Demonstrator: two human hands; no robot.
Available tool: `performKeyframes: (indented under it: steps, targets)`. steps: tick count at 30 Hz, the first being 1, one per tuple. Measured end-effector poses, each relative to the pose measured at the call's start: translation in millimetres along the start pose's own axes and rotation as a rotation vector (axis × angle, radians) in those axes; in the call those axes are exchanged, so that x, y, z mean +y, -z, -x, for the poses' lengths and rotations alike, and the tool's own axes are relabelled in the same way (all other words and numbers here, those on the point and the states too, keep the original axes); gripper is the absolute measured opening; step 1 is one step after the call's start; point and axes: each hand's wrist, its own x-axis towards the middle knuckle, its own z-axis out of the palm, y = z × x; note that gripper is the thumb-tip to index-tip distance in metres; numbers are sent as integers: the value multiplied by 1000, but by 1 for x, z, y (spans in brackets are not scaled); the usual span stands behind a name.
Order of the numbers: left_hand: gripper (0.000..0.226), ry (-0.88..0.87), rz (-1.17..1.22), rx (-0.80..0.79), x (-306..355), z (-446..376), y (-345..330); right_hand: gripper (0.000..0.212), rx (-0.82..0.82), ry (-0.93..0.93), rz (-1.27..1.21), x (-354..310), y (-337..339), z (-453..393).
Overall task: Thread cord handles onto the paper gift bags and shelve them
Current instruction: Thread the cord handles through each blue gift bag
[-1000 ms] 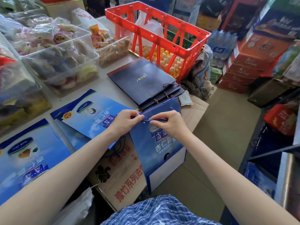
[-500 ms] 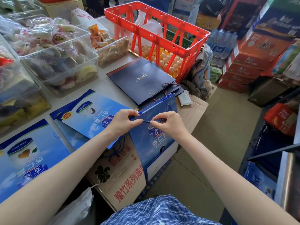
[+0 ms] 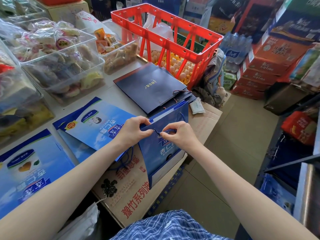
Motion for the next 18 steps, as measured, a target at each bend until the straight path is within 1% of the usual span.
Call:
performKeyframes:
  steps: [5, 9, 12, 14, 18]
  targets:
    - [8, -80, -49, 12, 0, -6, 0, 11, 17, 21, 14, 5, -4, -5]
    - [19, -74, -57, 23, 4, -17, 2, 15, 19, 33, 58, -3, 6, -10]
    - [21, -78, -68, 20, 8, -21, 2, 14, 25, 66, 73, -7, 12, -13]
    - [19, -82, -62, 9, 8, -22, 1, 12, 39, 85, 38, -8, 13, -14]
    - [7, -86, -52, -11, 9, -26, 1, 6, 27, 48, -156, -7, 15, -16]
